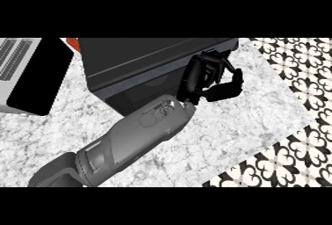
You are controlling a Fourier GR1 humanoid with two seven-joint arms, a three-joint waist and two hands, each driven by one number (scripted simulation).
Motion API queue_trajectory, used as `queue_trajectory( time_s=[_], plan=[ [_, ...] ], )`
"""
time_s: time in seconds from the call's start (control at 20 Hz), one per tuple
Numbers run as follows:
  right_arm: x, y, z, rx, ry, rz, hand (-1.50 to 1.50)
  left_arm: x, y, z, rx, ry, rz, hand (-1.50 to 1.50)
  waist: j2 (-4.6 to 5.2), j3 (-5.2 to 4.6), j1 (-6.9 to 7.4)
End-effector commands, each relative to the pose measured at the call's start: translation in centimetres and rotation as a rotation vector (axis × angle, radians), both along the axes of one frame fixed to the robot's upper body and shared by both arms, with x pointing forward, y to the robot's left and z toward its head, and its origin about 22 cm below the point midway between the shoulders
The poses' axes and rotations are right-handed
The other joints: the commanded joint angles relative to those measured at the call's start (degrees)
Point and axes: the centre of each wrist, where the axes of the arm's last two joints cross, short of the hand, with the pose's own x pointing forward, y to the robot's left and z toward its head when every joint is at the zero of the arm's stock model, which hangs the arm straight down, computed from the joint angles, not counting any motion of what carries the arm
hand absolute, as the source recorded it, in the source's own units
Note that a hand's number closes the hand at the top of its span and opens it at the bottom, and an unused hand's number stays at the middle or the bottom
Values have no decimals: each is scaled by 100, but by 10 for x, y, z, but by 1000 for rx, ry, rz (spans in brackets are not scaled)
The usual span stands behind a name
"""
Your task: Pick up the milk, place it into the microwave and close the microwave
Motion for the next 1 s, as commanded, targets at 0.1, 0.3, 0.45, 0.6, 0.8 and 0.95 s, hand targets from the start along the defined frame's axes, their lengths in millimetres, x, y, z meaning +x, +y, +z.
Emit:
queue_trajectory(
  time_s=[0.1, 0.3, 0.45, 0.6, 0.8, 0.95],
  plan=[
    [-5, -12, 5, 22, -13, -46, -150, 26, 33, -27, 29, 105, 213, 150, 31, -18, 311],
    [-10, -19, 11, 25, -23, -81, -150, 37, 50, -24, 56, 103, 205, 150, 19, -22, 445],
    [-14, -21, 16, 18, -31, -81, -150, 36, 57, -35, 88, 120, 190, 150, 26, -29, 495],
    [-17, -24, 14, 21, -10, -96, -150, 40, 65, -36, 91, 117, 205, -150, 40, -37, 611],
    [-22, -28, 21, 13, -21, -111, -150, 41, 73, -40, 77, 126, 209, -150, 2, -49, 765],
    [-25, -31, 19, 15, -9, -118, -150, 41, 73, -40, 69, 126, 189, -150, 15, -38, 839]
  ],
)
